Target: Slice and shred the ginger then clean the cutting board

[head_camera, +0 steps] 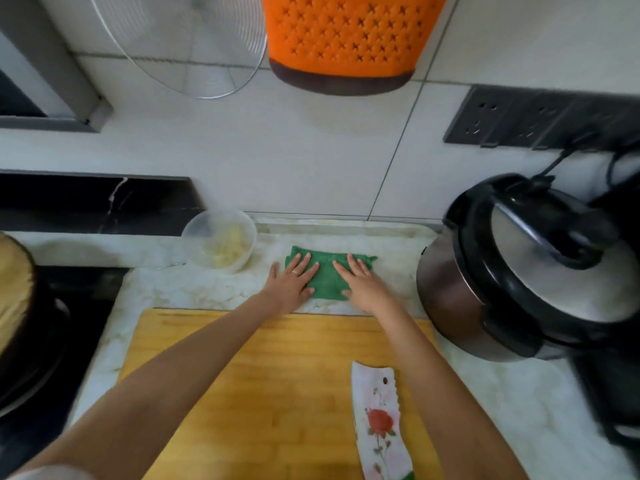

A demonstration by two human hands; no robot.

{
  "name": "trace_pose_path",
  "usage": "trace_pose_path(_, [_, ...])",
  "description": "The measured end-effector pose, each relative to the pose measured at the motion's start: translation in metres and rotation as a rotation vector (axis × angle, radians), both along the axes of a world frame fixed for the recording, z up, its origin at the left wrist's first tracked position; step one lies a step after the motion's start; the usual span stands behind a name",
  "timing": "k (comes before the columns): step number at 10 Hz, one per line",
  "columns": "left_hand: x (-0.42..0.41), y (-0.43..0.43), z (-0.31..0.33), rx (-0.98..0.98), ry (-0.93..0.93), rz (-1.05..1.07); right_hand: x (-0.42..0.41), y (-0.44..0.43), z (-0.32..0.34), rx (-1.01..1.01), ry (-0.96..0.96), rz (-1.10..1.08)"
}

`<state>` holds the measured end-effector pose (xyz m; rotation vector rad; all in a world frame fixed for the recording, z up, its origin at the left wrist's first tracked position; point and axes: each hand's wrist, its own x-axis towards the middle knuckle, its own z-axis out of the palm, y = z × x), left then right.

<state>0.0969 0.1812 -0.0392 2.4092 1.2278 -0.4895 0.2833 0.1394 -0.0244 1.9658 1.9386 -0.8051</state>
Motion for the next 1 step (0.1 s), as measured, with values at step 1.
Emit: trace_pose_path(1, [-0.0088, 0.0047, 0.0524, 0.006, -0.172, -0.078, 0.0078, 0.0084, 0.0519, 0.015, 0.042, 0.02])
